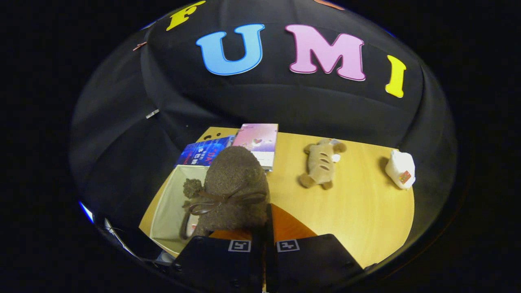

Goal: Open the storage box then place both shoes into the box .Put the left shoe in first, then the right shoe, with the right side of both shoes facing outward in a uniform manner.

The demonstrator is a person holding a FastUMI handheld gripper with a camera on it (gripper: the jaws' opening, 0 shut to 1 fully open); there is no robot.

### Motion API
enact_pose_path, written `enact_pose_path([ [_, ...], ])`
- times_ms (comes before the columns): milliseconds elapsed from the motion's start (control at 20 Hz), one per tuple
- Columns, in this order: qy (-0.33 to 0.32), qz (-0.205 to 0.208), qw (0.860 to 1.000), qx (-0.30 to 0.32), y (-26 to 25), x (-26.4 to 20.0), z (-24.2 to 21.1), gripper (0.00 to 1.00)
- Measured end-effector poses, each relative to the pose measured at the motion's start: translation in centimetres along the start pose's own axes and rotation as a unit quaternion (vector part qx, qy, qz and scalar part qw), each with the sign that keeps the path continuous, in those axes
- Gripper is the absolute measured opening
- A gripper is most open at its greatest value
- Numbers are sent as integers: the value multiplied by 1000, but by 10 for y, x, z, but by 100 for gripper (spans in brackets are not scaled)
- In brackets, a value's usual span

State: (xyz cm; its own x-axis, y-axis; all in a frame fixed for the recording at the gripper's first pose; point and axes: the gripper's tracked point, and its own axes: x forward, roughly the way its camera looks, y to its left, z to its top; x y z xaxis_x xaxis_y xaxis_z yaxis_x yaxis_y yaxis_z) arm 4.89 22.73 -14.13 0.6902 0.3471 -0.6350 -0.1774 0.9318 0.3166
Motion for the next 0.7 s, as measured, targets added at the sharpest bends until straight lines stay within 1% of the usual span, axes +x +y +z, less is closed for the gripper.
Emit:
enact_pose_path([
  [100,12,9,1000,-7,29,15,-5,8],
  [300,57,-6,998,-27,59,46,-28,8],
  [450,90,-32,994,-49,62,68,-46,8],
  [700,160,-67,983,-52,59,100,-79,8],
])
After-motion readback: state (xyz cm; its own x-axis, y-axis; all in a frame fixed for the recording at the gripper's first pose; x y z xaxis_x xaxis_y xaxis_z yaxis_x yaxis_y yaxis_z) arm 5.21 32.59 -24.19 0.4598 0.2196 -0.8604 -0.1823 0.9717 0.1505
